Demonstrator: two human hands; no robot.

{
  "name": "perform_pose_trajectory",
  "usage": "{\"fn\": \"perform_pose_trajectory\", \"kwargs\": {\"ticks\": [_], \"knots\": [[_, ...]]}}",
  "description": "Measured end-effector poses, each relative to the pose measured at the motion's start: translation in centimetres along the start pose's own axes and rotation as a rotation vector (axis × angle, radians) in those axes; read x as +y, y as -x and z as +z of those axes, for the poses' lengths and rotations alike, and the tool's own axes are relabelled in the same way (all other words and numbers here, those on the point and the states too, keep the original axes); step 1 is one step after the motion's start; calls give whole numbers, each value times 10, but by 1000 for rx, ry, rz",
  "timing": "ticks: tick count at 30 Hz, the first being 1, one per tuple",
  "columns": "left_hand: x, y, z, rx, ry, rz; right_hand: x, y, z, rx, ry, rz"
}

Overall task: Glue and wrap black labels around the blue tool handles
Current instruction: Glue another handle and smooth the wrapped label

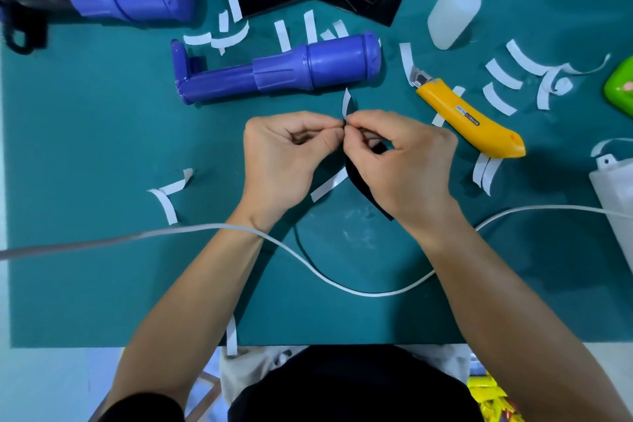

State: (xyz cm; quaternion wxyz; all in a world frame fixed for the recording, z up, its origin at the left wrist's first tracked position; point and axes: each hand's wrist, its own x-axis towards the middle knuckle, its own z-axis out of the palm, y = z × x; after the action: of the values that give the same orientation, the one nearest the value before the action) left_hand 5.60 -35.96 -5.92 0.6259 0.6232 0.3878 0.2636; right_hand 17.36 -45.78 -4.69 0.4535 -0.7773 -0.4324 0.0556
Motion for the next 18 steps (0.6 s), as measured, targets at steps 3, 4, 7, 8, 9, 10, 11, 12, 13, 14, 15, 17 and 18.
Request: {"fn": "perform_pose_trajectory", "kwargs": {"ticks": [3, 4, 7, 8, 9, 10, 11, 12, 13, 14, 15, 17, 18], "knots": [[0, 1, 1, -8, -7, 18, 3, 0, 2, -1, 18, -21], [1, 1, 1, -7, -9, 19, 4, -1, 2, -4, 16, -21], [0, 0, 2, -4, -9, 15, 7, -2, 2, -29, -38, 10], [0, 0, 2, -5, -5, 11, 7, -3, 2, -42, -76, 34], [0, 0, 2, -6, -2, 6, 8, -5, 1, -55, -118, 63], [-1, 0, 1, -9, -2, 3, 8, -7, 0, -69, -161, 92], [-1, -1, 1, -13, -6, 2, 9, -8, -1, -83, -201, 117], [-1, -1, 1, -14, -12, 3, 9, -10, -2, -98, -234, 136], [-1, -1, 0, -14, -18, 5, 9, -11, -3, -110, -257, 150], [-1, -1, 0, -11, -26, 8, 9, -11, -4, -120, -271, 158], [-1, -1, 0, -8, -34, 12, 9, -11, -4, -128, -276, 161], [-1, -1, -1, -2, -50, 20, 9, -11, -4, -141, -273, 165], [-2, -1, -1, -4, -56, 24, 9, -11, -4, -146, -272, 171]]}}
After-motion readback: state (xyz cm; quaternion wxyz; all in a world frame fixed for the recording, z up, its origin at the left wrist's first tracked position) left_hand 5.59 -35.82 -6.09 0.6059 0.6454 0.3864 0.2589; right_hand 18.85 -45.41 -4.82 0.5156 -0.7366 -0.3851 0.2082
